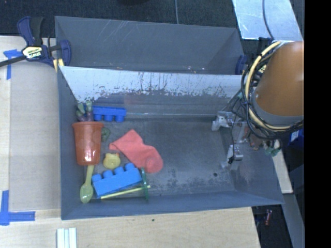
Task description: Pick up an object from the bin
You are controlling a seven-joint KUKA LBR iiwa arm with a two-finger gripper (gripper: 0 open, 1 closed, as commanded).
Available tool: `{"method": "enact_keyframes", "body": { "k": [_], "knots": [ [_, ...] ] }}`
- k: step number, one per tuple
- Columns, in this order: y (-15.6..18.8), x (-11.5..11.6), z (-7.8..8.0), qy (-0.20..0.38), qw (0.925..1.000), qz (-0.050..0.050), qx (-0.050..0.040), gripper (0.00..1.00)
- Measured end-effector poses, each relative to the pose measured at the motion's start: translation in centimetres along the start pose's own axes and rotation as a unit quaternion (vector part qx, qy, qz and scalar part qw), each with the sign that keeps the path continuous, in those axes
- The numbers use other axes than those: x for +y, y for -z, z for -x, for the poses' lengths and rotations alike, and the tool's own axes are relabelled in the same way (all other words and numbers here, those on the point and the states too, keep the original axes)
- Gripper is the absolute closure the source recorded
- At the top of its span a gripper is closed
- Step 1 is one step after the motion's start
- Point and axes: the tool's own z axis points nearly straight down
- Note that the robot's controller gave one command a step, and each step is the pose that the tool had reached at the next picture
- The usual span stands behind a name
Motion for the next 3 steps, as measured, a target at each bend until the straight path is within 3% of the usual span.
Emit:
{"method": "enact_keyframes", "body": {
  "k": [1,2,3],
  "knots": [
    [-6.2,3.7,2.6,-0.041,0.9991,0.0,-0.0022,0.0],
    [-9.3,8.7,3.3,0.006,1.0,-0.001,-0.0008,0.0],
    [-11.6,9.8,5.4,0.098,0.9952,0.0,-0.0035,0.0]
  ]
}}
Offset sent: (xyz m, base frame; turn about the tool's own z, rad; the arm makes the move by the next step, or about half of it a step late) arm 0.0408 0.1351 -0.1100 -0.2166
